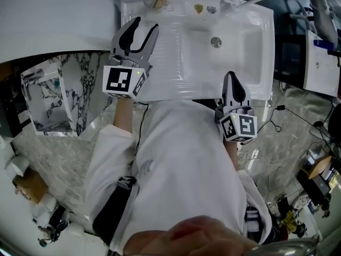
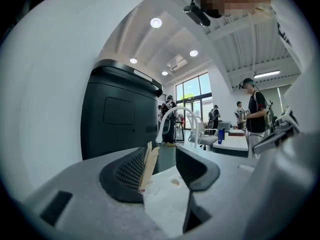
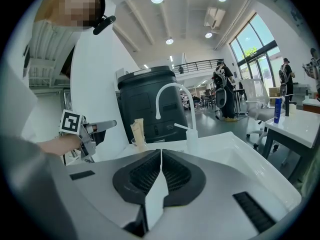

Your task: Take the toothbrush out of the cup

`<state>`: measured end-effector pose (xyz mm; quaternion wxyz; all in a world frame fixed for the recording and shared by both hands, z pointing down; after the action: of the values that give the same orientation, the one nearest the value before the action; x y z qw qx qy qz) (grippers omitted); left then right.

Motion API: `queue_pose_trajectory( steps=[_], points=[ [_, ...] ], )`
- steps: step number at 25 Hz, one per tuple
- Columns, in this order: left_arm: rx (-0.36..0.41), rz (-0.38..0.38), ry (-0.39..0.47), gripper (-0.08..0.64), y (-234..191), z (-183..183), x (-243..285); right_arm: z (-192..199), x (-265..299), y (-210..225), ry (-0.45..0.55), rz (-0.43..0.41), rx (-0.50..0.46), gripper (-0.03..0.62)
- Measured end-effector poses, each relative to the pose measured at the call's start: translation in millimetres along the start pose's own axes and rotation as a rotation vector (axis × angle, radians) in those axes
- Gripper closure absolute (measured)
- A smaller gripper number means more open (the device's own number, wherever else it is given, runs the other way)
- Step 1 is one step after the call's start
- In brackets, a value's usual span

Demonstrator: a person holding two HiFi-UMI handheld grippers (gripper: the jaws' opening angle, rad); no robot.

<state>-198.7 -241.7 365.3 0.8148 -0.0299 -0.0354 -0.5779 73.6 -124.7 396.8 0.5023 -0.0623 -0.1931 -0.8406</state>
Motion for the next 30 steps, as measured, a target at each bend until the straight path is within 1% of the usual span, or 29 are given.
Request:
queue_pose_trajectory(
  steps=[7,12,14,25,30],
  points=[
    [0.058,0.042,-0.026,0.319,-9,9,37,4,4,2,-0.024,-0.001,0.007,0.574],
    [0.081,0.090,-0.097,0.277,-11,28,77,1,13,17,-0.062,0.017,0.029,0.574],
    [0.091,0.100,-0.110,0.268,-13,34,88,2,15,18,-0.069,0.023,0.034,0.574],
    [0.101,0.190,-0.152,0.261,-9,47,122,9,16,17,-0.080,0.031,0.044,0.574],
    [0.111,0.211,-0.157,0.261,-7,46,130,10,16,16,-0.081,0.034,0.045,0.574]
  ],
)
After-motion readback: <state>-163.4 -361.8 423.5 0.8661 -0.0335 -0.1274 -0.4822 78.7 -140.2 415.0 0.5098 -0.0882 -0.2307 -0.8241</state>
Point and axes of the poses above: the fingertips, and each gripper's own axes: x forward along the fingers, y to its right, z out of its underside, the point moved 4 cm from there along -x, backward along the fingers, and after that the axes turned 11 degrees about -z, right-handed, at the moved point
